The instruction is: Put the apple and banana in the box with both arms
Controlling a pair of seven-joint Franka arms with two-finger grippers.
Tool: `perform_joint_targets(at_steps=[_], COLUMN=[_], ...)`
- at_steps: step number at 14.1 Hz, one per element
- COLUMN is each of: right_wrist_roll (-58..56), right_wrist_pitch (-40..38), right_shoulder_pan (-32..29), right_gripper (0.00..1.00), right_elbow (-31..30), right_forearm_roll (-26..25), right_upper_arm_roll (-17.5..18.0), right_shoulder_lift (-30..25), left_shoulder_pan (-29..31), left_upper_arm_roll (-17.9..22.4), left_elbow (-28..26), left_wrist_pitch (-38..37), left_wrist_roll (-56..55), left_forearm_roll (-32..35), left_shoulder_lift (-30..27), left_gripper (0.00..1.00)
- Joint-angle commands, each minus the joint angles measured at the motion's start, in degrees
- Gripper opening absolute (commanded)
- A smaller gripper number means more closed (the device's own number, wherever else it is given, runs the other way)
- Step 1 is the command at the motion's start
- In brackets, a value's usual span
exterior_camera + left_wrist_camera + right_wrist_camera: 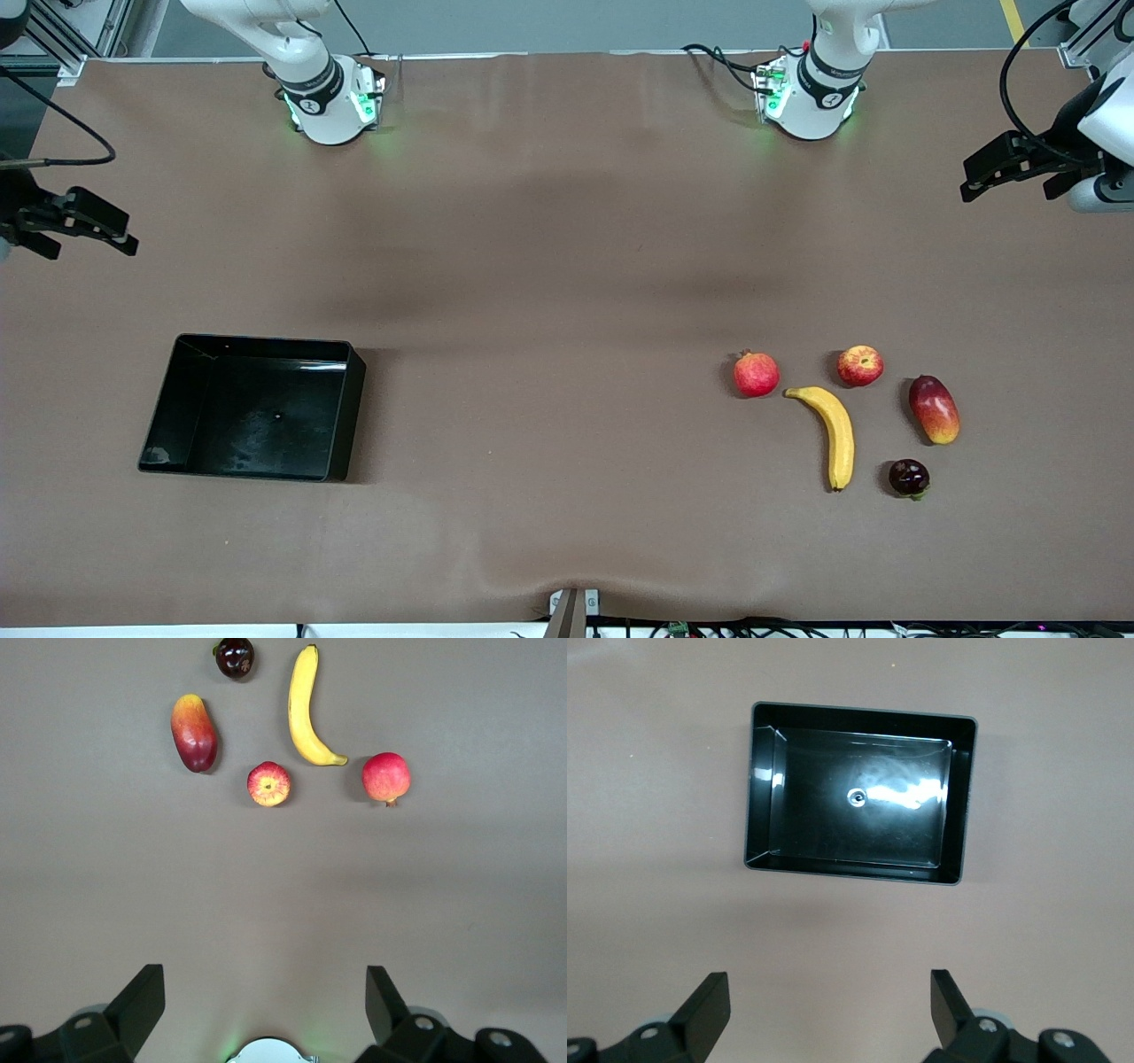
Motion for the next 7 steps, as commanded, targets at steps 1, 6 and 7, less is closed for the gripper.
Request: perform_joint_targets(at_steps=[1,6,7], right_wrist_roll=[0.3,0.3,0.3], right_wrist_pitch=[-0.8,-0.6,-0.7], right_shoulder_pan=[1.3,0.4,-0.4], right_gripper=[1.00,1.00,1.00], right_elbow=[1.3,3.0,3.0], right_forearm_roll=[-0.5,-1.1,-1.0], right_upper_arm_roll=[-0.3,-0.8,-0.8], right_shoulder_lift=[0.2,1.3,1.3], left_shoulder_pan=[0.3,0.5,0.5], left_upper_arm_roll=[-0.2,-0.1,-0.1], left_elbow=[0.7,2.3,2.2], left_wrist_pitch=[-1.2,-1.2,-0.7], left_wrist_roll=[0.8,0.9,1.0], left_forearm_roll=[1.0,1.0,1.0], left_shoulder_lift=[-0.1,3.5,5.5], left_gripper=[1.00,1.00,1.00])
